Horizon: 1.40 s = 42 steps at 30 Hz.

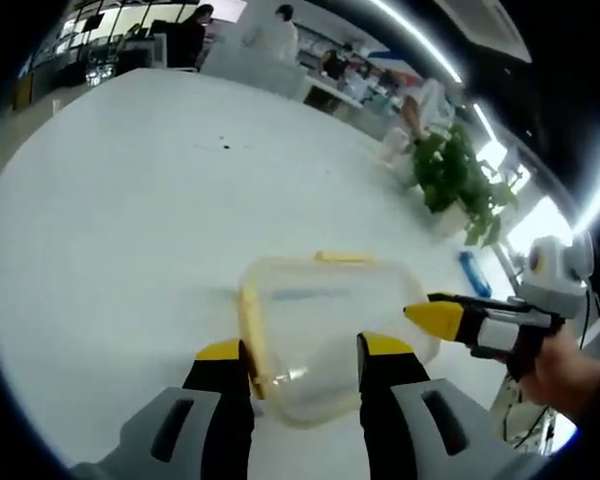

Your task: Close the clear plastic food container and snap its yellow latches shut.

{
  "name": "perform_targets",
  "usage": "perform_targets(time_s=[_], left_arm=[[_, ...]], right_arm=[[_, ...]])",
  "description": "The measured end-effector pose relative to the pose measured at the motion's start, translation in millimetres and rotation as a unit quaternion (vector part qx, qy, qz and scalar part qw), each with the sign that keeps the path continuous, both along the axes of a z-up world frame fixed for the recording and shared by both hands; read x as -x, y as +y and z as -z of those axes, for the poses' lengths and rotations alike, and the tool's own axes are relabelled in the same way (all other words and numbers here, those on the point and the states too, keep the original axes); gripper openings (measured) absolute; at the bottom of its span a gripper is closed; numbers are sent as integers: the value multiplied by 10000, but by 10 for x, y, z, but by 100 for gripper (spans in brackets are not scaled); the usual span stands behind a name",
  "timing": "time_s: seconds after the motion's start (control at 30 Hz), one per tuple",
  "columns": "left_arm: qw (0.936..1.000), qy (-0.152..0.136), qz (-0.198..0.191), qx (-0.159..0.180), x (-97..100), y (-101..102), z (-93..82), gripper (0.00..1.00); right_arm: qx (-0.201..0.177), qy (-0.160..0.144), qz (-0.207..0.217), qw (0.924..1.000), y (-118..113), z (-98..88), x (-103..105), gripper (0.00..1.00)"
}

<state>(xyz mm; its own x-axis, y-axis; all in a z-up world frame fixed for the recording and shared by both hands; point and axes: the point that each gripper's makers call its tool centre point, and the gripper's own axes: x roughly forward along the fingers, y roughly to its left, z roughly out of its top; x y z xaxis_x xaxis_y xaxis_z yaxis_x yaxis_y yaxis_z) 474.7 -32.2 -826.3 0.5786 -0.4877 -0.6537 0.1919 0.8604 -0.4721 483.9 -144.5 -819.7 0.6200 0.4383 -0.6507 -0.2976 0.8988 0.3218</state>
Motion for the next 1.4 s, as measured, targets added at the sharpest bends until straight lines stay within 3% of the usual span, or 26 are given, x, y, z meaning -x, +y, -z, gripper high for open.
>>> perform_targets(time_s=[0.33,0.67,1.07,1.4], left_arm=[[10000,-21,-10,-50,-91,164,3,40],[9999,-68,-60,-135,-315,583,-18,42],[9995,-125,-261,-140,-556,1044,-20,43],[9992,-100,-348,-155,-689,1295,-19,43]], right_arm=[[-1,-84,-98,9999,155,-2,-84,30],[-111,-162,-86,9998,559,-9,-189,28],[-148,-202,-124,9996,1019,-12,-479,29],[-130,-229,-217,9994,1266,-19,-603,29]])
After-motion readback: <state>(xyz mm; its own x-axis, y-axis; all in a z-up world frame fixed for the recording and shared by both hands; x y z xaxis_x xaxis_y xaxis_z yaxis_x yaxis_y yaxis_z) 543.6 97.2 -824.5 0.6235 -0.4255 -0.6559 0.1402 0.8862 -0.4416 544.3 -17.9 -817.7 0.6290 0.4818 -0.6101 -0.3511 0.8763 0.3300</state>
